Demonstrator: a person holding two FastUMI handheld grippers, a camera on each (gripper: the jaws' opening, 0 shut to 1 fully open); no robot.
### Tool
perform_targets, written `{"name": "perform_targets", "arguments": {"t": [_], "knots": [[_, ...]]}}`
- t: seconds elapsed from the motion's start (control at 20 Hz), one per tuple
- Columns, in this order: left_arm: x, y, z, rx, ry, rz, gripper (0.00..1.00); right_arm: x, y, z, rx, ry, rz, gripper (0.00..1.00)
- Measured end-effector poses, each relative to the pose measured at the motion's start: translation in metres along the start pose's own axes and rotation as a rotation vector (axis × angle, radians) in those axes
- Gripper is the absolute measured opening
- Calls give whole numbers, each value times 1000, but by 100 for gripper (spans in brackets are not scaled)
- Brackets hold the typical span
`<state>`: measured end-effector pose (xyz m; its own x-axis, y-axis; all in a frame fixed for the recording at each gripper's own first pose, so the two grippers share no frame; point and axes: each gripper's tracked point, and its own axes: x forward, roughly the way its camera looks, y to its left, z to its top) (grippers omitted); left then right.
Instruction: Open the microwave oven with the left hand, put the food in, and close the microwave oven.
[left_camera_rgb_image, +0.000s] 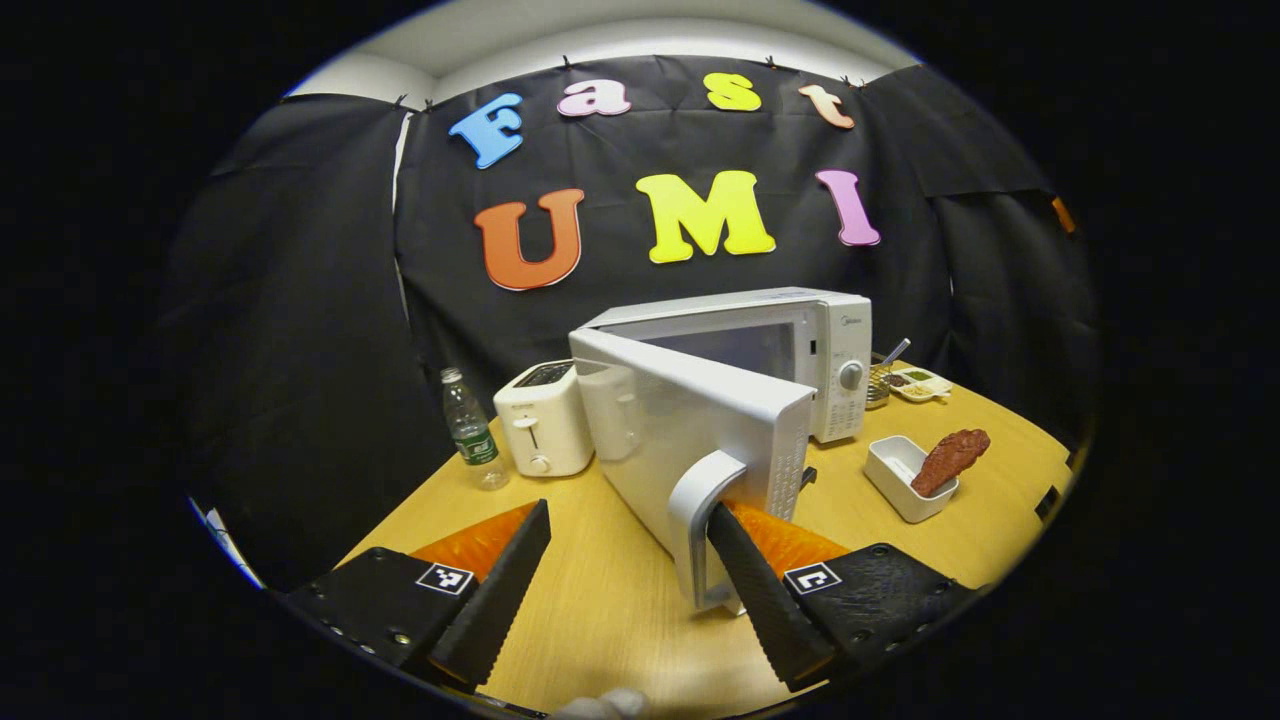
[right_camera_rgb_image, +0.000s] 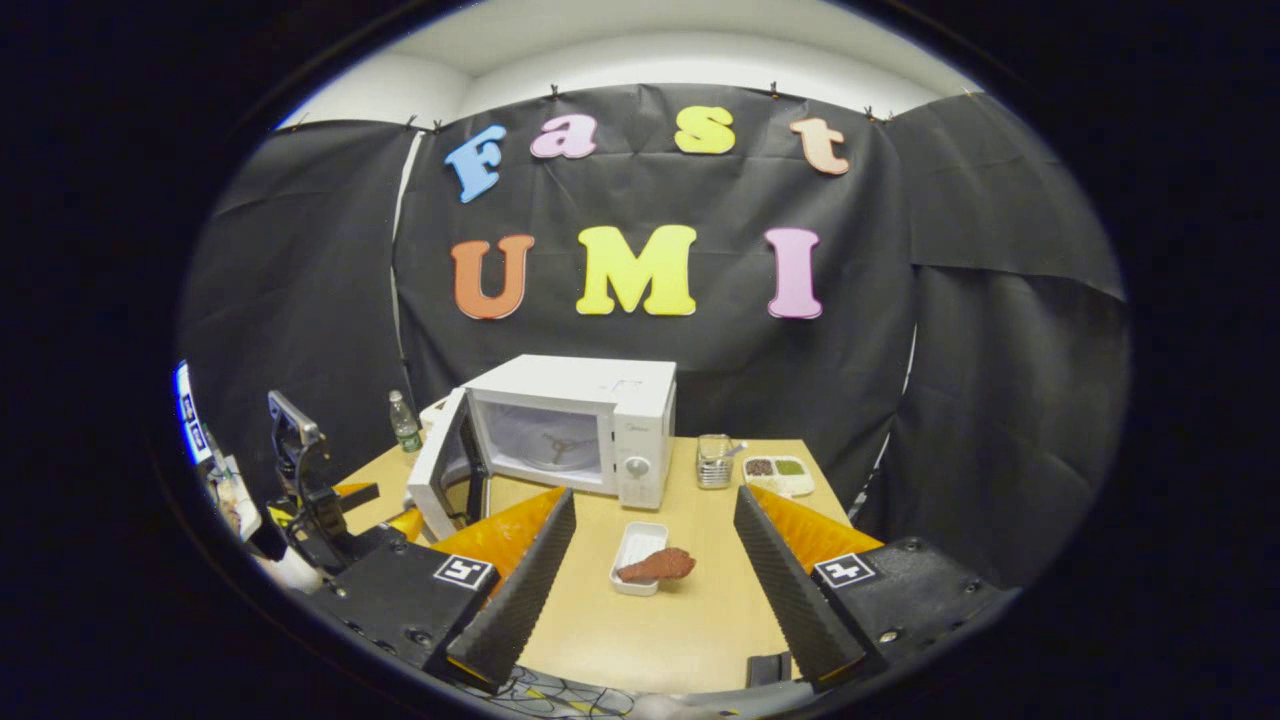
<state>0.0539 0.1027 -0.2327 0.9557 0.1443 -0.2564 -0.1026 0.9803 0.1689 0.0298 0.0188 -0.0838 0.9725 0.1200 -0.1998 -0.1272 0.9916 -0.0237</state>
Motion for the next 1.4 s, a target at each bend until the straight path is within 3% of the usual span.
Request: {"name": "perform_targets", "arguments": {"t": [0.05,0.1,0.25,0.3,0.35,0.4,0.45,0.9,1.0,1.1,1.15,1.2,1.25,1.35,1.4], "knots": [[-4,13,-3,8,5,21,97,0,3,-4,1,7,1,92],[-8,24,-6,14,12,38,97,1,4,-8,3,11,1,100],[-25,45,-12,14,16,56,97,8,4,-25,1,36,-1,100],[-32,50,-12,18,18,61,97,13,3,-29,-1,43,2,92],[-40,52,-10,14,12,61,97,20,0,-37,-4,52,3,100],[-48,50,-6,2,5,50,97,27,-3,-44,1,67,10,92],[-56,45,-3,-9,0,39,97,36,-4,-52,7,78,29,100],[-95,-21,72,-60,-69,-17,96,150,-41,-153,31,307,136,100],[-95,-37,90,-70,-81,-14,97,179,-47,-166,81,360,173,99],[-92,-49,107,-79,-93,5,96,199,-48,-178,147,418,225,96],[-91,-53,112,-79,-94,22,96,207,-48,-183,184,447,259,78],[-89,-56,117,-79,-92,40,97,214,-45,-188,217,479,288,87],[-89,-59,121,-80,-91,59,97,218,-44,-194,242,521,306,68],[-85,-65,127,-78,-83,96,96,226,-41,-201,283,569,349,58],[-85,-66,129,-77,-81,110,96,227,-40,-203,303,587,368,65]]}}
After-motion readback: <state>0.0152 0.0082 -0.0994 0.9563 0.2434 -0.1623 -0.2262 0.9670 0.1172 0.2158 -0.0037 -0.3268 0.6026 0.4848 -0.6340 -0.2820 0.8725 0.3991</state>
